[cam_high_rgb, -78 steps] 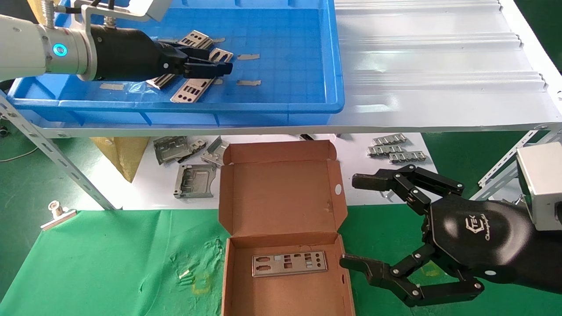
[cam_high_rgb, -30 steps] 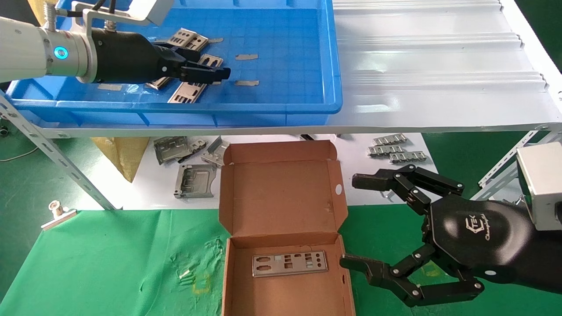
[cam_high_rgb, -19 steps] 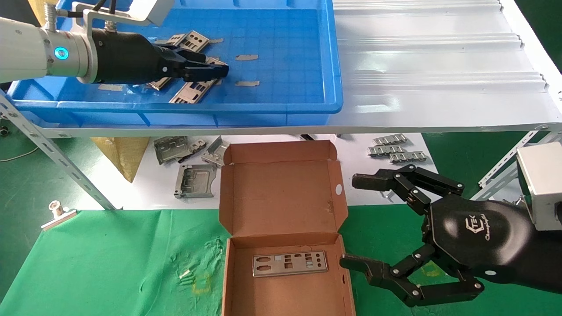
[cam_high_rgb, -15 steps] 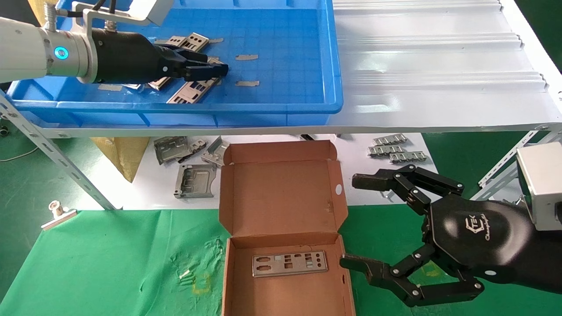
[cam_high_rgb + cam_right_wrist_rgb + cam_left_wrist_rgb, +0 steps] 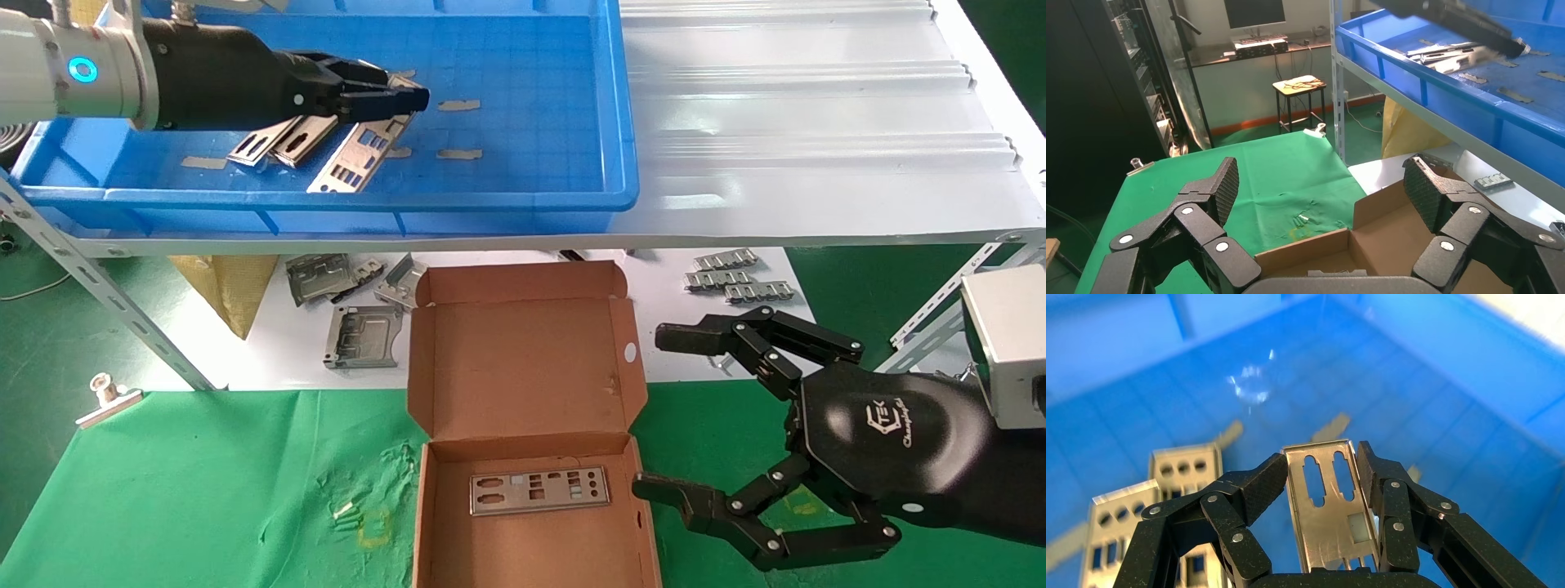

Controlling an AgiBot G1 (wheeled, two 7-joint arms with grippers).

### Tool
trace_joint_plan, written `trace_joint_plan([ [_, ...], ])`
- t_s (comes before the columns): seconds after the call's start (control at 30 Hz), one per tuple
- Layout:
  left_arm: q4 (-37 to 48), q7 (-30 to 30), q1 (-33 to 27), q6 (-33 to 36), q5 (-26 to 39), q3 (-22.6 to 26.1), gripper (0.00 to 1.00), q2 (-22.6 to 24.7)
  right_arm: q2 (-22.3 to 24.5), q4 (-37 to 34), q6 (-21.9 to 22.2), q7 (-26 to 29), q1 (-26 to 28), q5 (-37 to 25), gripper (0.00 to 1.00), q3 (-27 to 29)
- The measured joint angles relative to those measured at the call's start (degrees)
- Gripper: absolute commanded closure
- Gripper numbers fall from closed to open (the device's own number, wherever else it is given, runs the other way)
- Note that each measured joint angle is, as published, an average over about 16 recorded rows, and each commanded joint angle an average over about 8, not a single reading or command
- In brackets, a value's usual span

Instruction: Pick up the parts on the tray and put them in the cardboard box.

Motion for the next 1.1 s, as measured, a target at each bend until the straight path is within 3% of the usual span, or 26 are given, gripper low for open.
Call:
trace_joint_plan([
  [0.57,-15.36,0.81,3.04,17.65,-7.15,-2.54,1.00,-6.11,0.00,0.00,0.00,0.00,0.00,0.00,0.00,0.00],
  [0.87,-34.24,1.22,11.71,23.14,-12.58,1.11,1.00,-9.72,0.00,0.00,0.00,0.00,0.00,0.00,0.00,0.00],
  [1.1,-46.95,7.32,21.70,21.42,-14.49,5.35,1.00,-11.06,0.00,0.00,0.00,0.00,0.00,0.00,0.00,0.00],
])
